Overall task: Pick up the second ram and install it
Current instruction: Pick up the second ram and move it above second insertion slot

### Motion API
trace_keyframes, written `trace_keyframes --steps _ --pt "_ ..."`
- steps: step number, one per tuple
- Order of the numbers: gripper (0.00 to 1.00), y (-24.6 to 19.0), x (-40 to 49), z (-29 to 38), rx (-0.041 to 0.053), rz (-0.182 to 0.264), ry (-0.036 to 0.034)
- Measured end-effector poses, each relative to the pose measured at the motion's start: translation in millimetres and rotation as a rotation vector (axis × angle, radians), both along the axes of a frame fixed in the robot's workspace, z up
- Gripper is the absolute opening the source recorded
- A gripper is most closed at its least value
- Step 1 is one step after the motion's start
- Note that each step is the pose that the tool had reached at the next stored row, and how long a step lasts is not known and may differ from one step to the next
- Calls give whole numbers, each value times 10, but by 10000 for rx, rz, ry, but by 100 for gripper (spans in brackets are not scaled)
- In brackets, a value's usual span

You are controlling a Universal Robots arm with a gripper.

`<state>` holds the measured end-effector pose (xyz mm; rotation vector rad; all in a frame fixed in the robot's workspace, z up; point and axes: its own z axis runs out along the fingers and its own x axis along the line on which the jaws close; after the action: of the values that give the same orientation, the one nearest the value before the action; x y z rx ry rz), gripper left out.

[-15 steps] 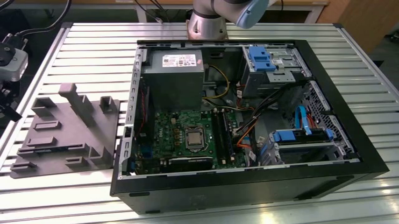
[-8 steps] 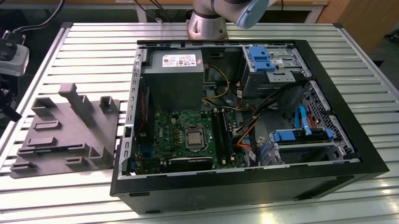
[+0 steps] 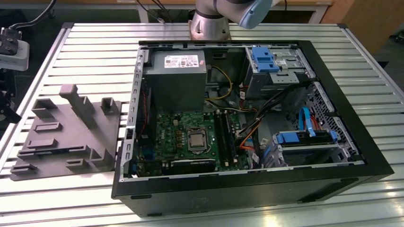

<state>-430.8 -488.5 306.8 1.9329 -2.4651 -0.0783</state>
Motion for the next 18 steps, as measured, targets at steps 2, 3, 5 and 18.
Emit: trace_keyframes --steps 2,3,5,18 --pt "11 0 0 -1 0 360 0" --pt "11 0 0 -1 0 539 0" --pt "11 0 0 -2 0 912 0" --pt "11 0 0 -31 0 1122 0"
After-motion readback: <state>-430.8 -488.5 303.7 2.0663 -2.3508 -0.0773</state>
